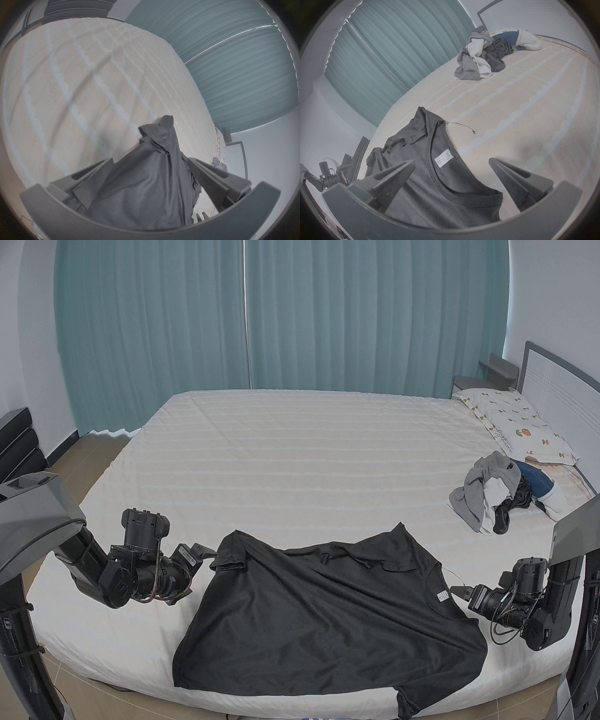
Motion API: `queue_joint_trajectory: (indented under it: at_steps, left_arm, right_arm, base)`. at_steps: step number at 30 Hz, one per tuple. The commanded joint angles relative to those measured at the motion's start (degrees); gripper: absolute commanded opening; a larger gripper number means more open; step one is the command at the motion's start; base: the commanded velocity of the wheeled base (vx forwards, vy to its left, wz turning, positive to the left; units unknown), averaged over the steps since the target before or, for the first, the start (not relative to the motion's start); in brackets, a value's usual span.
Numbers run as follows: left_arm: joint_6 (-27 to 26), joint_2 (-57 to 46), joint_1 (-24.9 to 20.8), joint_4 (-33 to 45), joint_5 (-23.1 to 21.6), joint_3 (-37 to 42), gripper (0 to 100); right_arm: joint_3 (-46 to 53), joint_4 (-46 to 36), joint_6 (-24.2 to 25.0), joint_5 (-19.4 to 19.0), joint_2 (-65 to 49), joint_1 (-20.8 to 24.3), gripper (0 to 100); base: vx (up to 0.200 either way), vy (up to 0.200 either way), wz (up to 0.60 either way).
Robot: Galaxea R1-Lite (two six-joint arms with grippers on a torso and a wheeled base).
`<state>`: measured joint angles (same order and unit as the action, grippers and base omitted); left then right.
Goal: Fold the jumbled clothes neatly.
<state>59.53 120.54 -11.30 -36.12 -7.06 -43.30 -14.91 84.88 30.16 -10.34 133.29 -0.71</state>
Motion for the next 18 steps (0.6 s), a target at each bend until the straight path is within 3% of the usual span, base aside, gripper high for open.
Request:
queue_joint_trajectory:
  at_steps: [1,12,18]
  left_arm:
    - [0.1,1.5,-0.6,-0.1,0.2,-2.6,100]
    - [-0.2,13.8,-4.6,0.6,2.5,-20.4,100]
    - [-2.2,16.7,-5.3,-0.1,4.2,-20.9,100]
  right_arm:
    - [0.0,0.0,0.0,-0.1,0.4,0.1,100]
    - [0.0,0.0,0.0,-0.1,0.7,0.1,100]
    - [0.4,0.3,0.0,0.0,0.2,0.0,100]
  base:
    - [0.000,0.000,0.00]
    - [0.000,0.000,0.00]
    - [0.000,0.000,0.00]
